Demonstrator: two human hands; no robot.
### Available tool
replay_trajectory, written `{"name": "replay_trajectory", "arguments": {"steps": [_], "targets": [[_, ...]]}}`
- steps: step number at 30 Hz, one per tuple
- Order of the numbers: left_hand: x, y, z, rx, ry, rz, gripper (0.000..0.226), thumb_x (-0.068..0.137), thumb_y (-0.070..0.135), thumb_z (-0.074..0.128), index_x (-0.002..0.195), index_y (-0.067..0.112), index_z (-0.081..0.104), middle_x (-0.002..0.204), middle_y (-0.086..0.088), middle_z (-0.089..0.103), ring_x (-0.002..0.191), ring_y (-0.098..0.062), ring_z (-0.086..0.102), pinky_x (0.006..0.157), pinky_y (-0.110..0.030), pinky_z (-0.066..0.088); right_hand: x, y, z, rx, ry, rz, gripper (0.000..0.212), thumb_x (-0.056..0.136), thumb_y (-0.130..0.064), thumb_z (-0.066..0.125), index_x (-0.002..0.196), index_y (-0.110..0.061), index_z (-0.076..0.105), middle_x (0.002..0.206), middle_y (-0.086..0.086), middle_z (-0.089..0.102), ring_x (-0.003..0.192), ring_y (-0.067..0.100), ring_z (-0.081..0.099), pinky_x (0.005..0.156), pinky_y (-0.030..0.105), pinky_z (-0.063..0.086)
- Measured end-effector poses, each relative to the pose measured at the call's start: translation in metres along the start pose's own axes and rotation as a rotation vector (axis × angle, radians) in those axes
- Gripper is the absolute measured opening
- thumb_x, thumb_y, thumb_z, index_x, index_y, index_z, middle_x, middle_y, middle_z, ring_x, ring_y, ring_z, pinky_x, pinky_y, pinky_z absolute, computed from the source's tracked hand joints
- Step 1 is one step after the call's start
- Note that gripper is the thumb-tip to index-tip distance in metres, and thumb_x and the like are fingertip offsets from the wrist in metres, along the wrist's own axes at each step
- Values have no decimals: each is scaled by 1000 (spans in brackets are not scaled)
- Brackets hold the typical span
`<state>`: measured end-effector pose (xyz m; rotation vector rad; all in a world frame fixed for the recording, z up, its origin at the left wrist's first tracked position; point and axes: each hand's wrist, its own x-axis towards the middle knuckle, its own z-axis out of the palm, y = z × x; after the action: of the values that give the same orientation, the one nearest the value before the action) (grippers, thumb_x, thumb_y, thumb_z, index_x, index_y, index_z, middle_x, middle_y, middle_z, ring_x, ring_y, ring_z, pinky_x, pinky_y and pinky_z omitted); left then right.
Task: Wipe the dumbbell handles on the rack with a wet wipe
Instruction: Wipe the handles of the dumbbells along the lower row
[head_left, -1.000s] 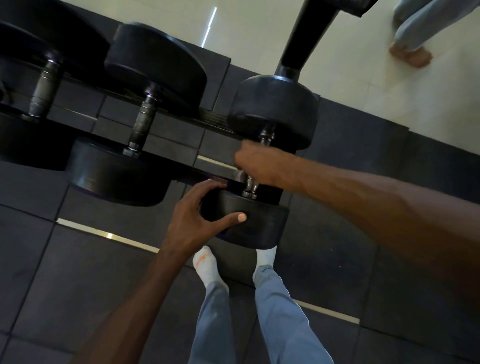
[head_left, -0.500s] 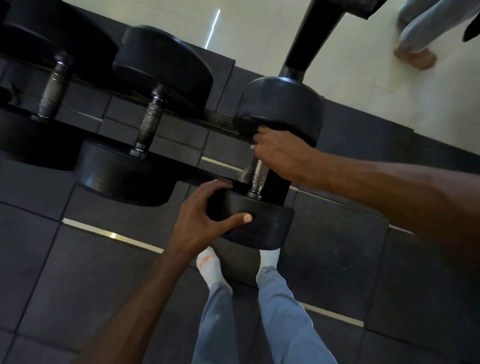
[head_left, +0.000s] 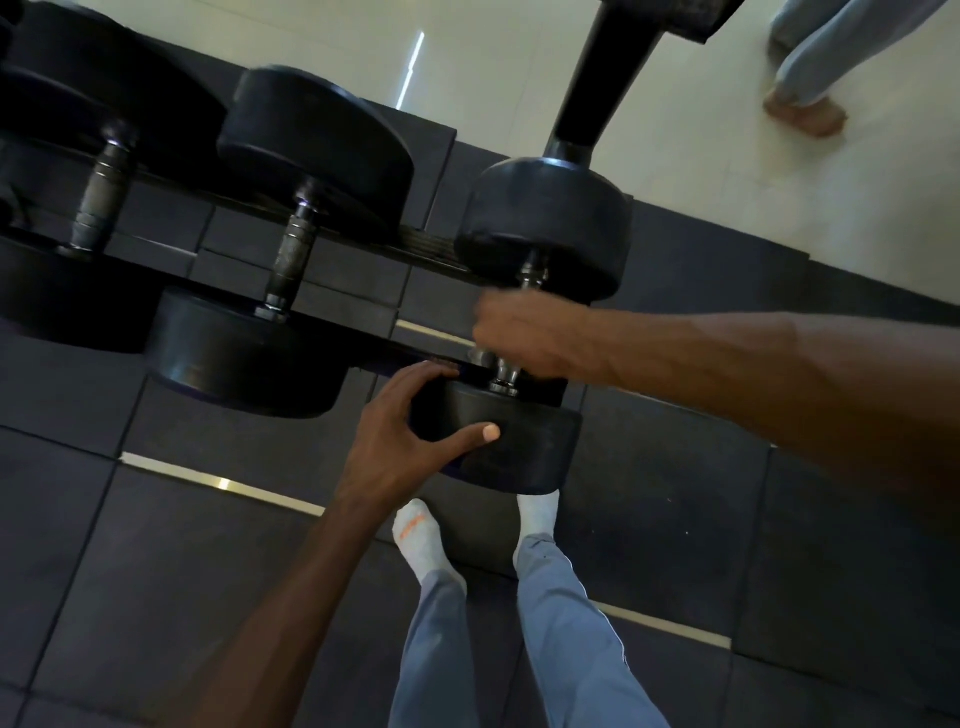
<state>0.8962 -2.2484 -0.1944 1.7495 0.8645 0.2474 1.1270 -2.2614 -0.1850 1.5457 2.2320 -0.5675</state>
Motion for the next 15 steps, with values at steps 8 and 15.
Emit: {"name": "replay_trajectory", "arguments": {"steps": [8, 15], "targets": [[0, -3, 2, -6, 1, 23, 66, 71, 60, 85, 125, 27, 66, 129, 11, 63, 123, -8, 60, 104, -34, 51, -13, 19, 14, -68, 211, 106, 12, 93, -7, 58, 99, -7, 68, 118, 14, 57, 109, 31, 53, 67, 37, 50], [-1, -3, 1, 12, -7, 23, 68, 72, 62, 83, 126, 25, 66, 129, 9, 64, 123, -9, 60, 103, -41, 52, -4, 29, 21, -452, 169, 89, 5, 86, -15, 71, 85, -12, 74, 120, 19, 61, 117, 40, 56, 75, 40, 55]]}}
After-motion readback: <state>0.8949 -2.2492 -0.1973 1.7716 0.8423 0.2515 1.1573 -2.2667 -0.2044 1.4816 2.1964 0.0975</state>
